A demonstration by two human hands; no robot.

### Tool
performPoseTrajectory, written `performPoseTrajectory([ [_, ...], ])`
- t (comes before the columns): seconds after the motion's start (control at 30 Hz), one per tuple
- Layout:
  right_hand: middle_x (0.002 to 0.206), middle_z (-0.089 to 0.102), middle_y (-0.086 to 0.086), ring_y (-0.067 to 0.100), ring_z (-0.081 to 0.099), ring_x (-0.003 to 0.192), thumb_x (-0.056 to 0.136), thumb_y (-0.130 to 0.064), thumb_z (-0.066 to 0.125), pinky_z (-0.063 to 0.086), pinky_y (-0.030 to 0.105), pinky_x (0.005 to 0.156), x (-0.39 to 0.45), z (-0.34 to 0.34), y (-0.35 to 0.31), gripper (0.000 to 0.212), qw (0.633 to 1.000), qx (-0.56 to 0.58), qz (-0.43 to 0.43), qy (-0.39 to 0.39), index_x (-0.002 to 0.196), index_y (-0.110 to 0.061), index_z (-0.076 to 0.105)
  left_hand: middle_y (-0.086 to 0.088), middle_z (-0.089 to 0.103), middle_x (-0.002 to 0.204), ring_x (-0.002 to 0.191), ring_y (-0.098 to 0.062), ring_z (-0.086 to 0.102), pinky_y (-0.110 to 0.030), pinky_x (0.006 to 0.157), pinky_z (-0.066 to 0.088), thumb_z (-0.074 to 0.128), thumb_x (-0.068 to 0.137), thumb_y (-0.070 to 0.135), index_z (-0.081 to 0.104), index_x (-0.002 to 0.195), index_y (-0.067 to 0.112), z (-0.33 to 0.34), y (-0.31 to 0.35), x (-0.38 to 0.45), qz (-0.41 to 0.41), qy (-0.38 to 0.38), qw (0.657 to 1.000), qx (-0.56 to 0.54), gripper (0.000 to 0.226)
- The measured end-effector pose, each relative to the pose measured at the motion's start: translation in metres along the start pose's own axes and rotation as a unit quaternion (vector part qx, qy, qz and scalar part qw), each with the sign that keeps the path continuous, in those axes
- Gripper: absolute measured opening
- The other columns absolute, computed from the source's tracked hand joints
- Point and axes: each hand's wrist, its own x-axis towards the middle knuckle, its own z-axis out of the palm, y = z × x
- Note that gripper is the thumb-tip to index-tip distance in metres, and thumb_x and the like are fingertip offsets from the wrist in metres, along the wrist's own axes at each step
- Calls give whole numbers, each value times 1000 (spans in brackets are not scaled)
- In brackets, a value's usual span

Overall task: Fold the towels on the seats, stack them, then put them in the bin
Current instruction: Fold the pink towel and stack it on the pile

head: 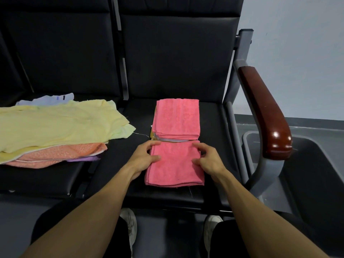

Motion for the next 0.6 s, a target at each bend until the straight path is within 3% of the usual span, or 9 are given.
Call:
performPoseTrajectory([
  [0.07,132,59,5,11,62,97,78,10,67,51,20,86,2,5,1,69,1000,-22,9,-18,140,-18,56,-1,52,143,121,-22,60,-41,100,54,66,85,-11,58,135,34,2,-2,3,-6,-17,999,36,67],
  [0.13,144,44,1,12,49,118,79,10,65,43,20,97,2,8,0,79,997,-50,22,-49,150,-16,43,4,36,156,137,-19,44,-41,110,46,62,84,-16,45,149,34,5,-3,3,-10,-44,998,53,83],
  [0.23,156,23,-6,9,36,128,83,14,57,41,13,95,3,6,-3,90,995,-38,35,-87,159,-19,21,9,18,162,148,-16,26,-39,118,33,57,87,-18,23,158,37,9,-3,4,-13,-69,997,45,96],
  [0.37,161,17,-3,21,32,143,84,11,56,34,35,117,3,8,-2,95,992,-70,41,-93,160,-21,8,8,10,166,151,-18,20,-21,108,34,56,88,-15,20,159,34,13,-8,6,-9,-64,988,138,94],
  [0.43,161,16,-1,23,33,143,85,9,54,32,36,118,4,9,-3,92,991,-92,34,-88,160,-20,10,6,8,165,145,-19,31,-8,87,45,58,88,-13,20,160,31,14,-6,7,-14,-65,981,180,93],
  [0.47,161,16,0,26,37,141,85,7,53,33,35,117,4,10,-4,89,990,-106,34,-83,160,-19,13,4,10,163,135,-19,42,-9,77,49,60,87,-11,21,160,29,14,-3,7,-19,-61,977,204,92],
  [0.53,156,20,4,33,48,129,86,0,51,41,38,107,2,11,-7,75,987,-153,39,-33,155,-16,28,-1,18,155,118,-22,52,-27,86,55,62,86,-1,29,157,26,16,2,3,-17,-22,958,287,82],
  [0.6,140,32,8,33,51,115,87,-11,55,47,43,94,-3,15,-9,52,964,-250,-24,81,138,-12,48,-3,24,146,121,-26,45,-41,99,48,64,85,12,43,146,24,18,1,-1,41,69,908,411,65],
])
